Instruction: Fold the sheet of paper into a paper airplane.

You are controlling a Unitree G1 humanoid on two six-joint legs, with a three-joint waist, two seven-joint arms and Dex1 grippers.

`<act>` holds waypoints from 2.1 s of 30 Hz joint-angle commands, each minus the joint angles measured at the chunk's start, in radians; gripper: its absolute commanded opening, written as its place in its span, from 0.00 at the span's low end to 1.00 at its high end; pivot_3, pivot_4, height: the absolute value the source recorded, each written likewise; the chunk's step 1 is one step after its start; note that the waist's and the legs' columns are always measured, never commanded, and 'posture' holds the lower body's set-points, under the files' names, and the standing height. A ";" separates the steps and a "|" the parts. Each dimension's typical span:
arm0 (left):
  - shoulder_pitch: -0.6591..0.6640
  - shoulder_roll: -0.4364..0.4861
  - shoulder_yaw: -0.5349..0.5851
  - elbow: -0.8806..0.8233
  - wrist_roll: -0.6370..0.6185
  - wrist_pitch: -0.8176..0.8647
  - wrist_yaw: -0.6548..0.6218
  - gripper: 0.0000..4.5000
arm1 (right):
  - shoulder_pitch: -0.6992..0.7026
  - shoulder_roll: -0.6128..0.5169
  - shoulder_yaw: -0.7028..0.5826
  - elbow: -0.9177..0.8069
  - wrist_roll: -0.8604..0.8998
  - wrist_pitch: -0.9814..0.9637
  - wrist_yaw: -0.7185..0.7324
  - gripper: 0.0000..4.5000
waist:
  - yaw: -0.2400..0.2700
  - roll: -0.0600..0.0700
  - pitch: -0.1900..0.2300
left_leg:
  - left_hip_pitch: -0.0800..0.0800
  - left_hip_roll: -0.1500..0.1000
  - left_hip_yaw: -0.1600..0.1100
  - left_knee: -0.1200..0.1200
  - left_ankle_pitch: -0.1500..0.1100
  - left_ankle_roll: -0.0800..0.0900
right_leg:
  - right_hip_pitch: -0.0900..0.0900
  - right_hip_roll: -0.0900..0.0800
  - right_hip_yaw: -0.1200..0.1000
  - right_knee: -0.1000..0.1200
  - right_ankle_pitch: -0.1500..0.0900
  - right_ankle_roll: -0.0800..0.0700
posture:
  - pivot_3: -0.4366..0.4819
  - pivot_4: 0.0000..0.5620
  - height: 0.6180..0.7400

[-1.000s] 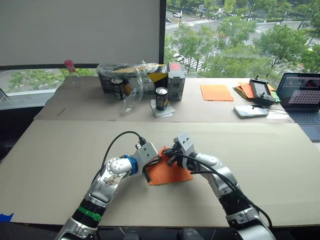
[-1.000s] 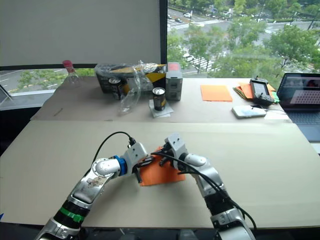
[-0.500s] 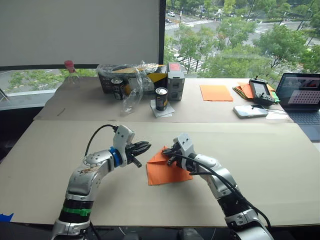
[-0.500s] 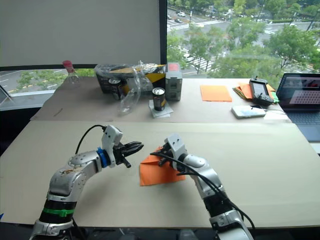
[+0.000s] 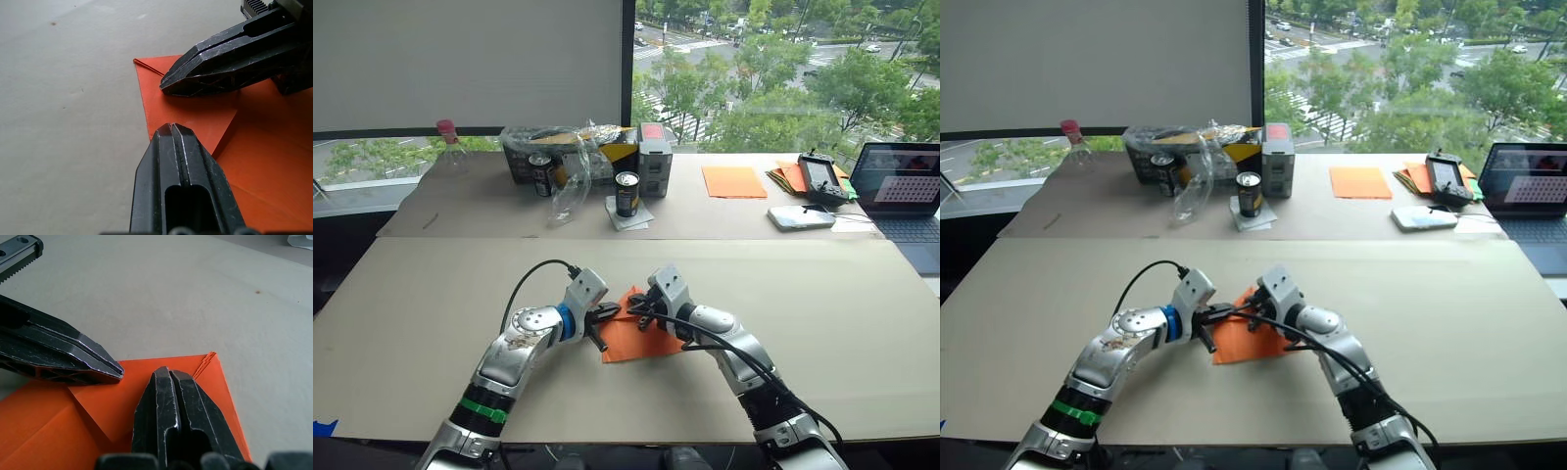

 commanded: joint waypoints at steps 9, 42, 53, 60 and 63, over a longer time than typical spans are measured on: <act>0.031 -0.005 -0.040 0.011 0.024 -0.009 0.016 0.01 | -0.121 -0.005 0.017 0.173 -0.080 -0.068 -0.006 0.00 | 0.002 0.000 0.000 | 0.000 0.000 0.000 0.000 0.000 0.000 | 0.000 0.000 0.000 0.000 0.000 0.000 | 0.48 0.27 0.93; 0.015 -0.027 -0.060 0.049 0.051 -0.062 0.024 0.01 | 0.012 -0.087 -0.042 -0.080 0.016 0.156 0.061 0.00 | 0.004 0.001 -0.001 | 0.003 0.000 0.000 0.000 0.000 0.000 | 0.004 0.000 0.000 -0.001 0.000 0.000 | 0.48 0.27 0.93; -0.048 -0.050 -0.085 0.147 0.071 -0.165 -0.010 0.01 | 0.060 -0.108 -0.048 -0.152 0.008 0.241 0.018 0.00 | 0.010 0.001 -0.001 | 0.010 -0.001 0.000 0.000 0.000 0.000 | 0.014 0.000 0.000 -0.004 -0.001 0.001 | 0.48 0.27 0.93; -0.079 -0.074 -0.129 0.222 0.105 -0.217 -0.037 0.01 | 0.077 -0.134 -0.079 -0.228 0.014 0.273 -0.017 0.00 | 0.010 0.001 -0.001 | 0.010 -0.001 0.000 0.000 0.000 0.000 | 0.014 -0.001 0.000 -0.004 -0.001 0.001 | 0.48 0.27 0.93; -0.084 -0.085 -0.135 0.236 0.109 -0.225 -0.042 0.01 | 0.082 -0.151 -0.095 -0.273 0.019 0.280 -0.027 0.00 | 0.011 0.001 -0.001 | 0.010 -0.001 0.000 0.000 0.000 0.000 | 0.014 -0.001 0.000 -0.005 -0.001 0.001 | 0.48 0.27 0.93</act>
